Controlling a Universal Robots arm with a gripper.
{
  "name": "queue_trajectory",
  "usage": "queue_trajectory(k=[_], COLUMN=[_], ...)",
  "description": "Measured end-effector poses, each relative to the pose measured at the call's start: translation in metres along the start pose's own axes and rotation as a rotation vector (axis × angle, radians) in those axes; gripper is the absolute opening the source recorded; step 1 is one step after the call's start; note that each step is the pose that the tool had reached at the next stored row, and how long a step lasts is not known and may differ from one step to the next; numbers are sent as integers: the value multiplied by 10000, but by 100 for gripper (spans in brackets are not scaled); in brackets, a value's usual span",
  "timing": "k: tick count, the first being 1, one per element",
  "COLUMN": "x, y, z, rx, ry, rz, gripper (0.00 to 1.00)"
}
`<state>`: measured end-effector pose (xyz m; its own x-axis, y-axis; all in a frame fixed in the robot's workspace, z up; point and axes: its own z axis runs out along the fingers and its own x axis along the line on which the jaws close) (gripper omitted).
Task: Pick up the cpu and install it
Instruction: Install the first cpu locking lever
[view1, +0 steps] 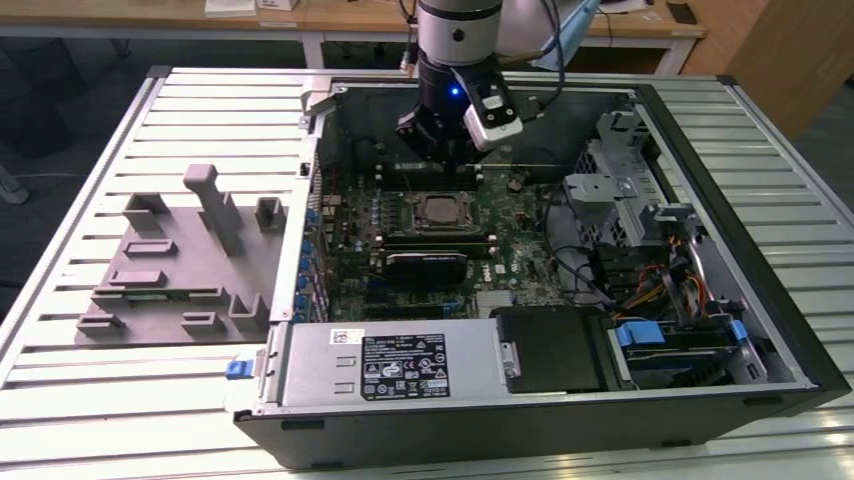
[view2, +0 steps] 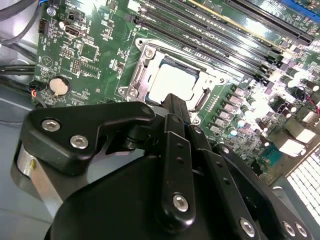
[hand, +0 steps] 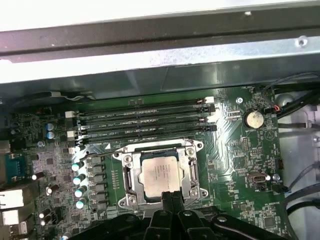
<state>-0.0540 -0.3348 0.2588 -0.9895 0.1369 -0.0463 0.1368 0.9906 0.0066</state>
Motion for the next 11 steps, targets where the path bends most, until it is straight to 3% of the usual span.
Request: queue_trajectory(k=[11], x=[11], y=[-2], z=[-3], rx=[2], ry=[1], rz=[0], gripper=[11])
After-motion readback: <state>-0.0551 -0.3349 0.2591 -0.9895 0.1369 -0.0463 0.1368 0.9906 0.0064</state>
